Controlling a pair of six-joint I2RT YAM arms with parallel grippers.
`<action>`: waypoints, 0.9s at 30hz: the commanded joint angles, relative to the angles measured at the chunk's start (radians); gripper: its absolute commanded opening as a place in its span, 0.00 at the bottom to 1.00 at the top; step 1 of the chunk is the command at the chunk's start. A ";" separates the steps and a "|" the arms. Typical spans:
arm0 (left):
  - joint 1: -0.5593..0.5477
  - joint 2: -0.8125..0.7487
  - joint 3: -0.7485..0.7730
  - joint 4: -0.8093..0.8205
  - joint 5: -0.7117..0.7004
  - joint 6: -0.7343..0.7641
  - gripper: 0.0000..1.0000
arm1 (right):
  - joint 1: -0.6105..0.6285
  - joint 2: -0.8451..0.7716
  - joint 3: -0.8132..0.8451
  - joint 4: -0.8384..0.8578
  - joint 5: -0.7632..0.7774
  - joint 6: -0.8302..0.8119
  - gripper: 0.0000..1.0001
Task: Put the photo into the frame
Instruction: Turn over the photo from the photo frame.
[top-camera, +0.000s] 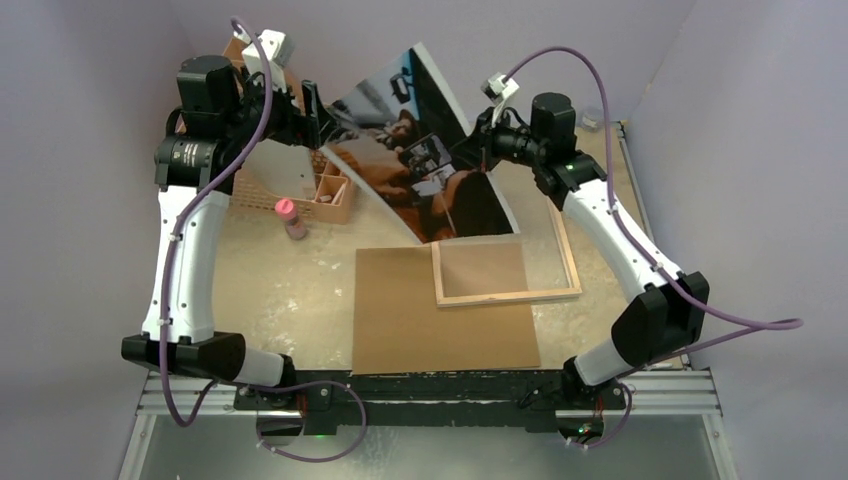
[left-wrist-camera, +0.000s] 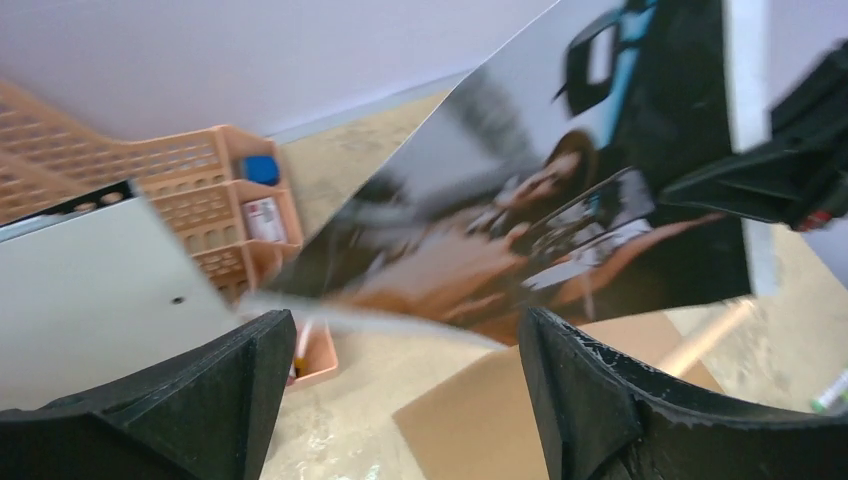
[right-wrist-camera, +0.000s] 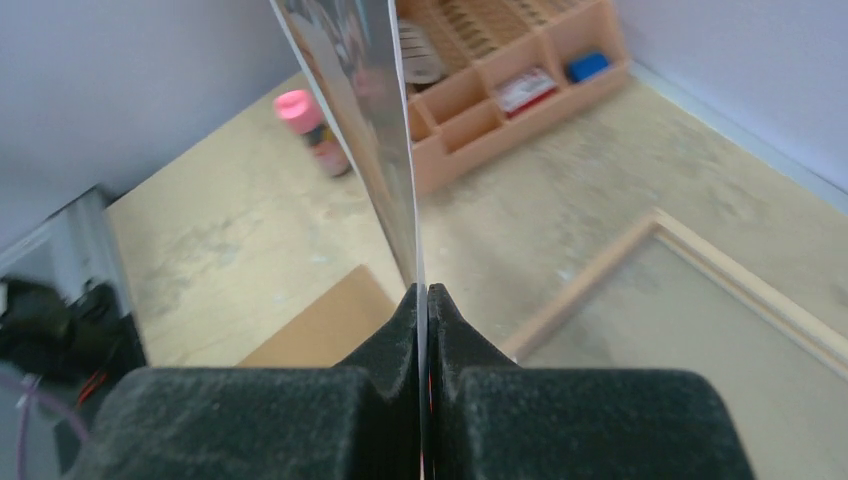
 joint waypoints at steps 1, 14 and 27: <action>0.004 -0.004 -0.034 0.102 -0.268 -0.087 0.86 | -0.016 -0.056 0.029 -0.050 0.353 0.066 0.00; 0.005 -0.049 -0.300 0.332 -0.266 -0.253 0.85 | -0.016 0.044 0.402 -0.429 0.911 0.106 0.00; 0.005 -0.014 -0.379 0.343 -0.227 -0.310 0.83 | -0.016 0.066 0.485 -0.509 1.388 -0.056 0.00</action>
